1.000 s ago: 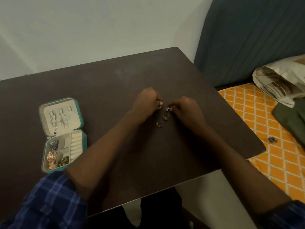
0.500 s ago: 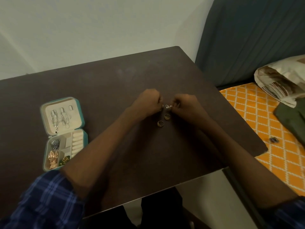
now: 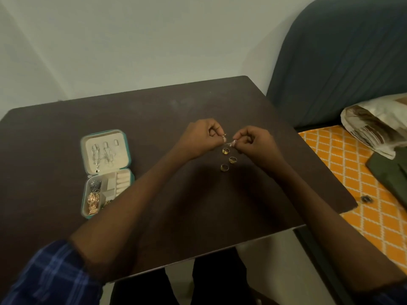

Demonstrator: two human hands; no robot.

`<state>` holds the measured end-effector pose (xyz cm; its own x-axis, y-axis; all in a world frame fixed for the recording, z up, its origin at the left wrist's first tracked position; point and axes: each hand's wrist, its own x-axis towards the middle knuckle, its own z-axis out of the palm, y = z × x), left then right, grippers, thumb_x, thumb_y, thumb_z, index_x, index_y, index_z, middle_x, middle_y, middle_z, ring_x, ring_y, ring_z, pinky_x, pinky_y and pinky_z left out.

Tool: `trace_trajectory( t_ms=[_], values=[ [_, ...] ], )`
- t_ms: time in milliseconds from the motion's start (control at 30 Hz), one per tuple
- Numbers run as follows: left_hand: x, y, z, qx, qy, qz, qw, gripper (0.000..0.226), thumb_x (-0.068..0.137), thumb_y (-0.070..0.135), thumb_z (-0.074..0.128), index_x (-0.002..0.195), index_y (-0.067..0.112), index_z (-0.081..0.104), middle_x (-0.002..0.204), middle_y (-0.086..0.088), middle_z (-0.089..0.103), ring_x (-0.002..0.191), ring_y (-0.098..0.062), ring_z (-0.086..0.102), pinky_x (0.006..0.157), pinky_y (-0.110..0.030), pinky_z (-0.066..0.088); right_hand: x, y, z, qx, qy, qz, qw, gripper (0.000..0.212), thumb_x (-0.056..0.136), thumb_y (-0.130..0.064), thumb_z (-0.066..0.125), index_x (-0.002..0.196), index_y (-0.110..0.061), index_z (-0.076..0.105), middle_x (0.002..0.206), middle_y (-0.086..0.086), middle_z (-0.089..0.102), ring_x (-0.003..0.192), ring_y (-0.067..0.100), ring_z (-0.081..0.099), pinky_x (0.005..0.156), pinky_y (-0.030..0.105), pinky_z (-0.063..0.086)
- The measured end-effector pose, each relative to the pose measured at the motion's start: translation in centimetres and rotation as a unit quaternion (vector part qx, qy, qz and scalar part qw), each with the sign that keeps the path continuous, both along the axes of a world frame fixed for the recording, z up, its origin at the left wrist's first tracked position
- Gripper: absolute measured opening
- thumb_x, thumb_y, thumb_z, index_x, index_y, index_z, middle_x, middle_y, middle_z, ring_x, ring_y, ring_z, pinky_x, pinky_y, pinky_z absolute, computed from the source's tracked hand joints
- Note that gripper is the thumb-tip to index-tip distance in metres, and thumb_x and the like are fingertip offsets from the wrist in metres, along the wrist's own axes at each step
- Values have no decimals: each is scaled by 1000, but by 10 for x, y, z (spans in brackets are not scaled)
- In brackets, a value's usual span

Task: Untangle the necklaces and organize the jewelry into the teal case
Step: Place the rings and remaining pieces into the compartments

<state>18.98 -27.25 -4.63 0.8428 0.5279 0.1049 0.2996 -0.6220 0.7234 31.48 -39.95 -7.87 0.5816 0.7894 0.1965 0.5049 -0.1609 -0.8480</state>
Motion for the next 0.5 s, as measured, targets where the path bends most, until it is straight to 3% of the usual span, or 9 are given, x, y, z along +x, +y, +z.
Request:
trace_trajectory(
  t_ms=[167,233,367,500],
  values=[
    [-27,-6,14,12,-28,12,999,9,80,26,69,82,17,65,71,9,65,58,10,55,52,-6,39,-28,8,21,33,-20,32,999,8,80,-5,64,85,-12,64,71,17,65,56,14,52,55,29,43],
    [-39,-7,19,27,-48,24,998,8,81,25,68,80,18,65,69,13,62,58,13,53,51,-4,37,-40,14,29,47,-33,37,998,11,79,-2,61,85,-11,66,68,10,66,54,11,51,53,26,42],
    [-71,-2,27,56,-79,62,993,10,79,25,71,77,16,66,68,14,60,60,9,52,52,-7,37,-69,24,41,62,-32,67,995,14,82,-4,61,85,-16,66,64,0,64,59,23,60,58,35,50],
    [-106,1,32,75,-112,108,985,12,76,24,73,77,13,66,72,6,64,62,-2,53,59,-21,42,-98,41,46,76,-17,102,992,8,83,-8,63,88,-14,66,66,5,66,62,16,61,65,33,53]
  ],
)
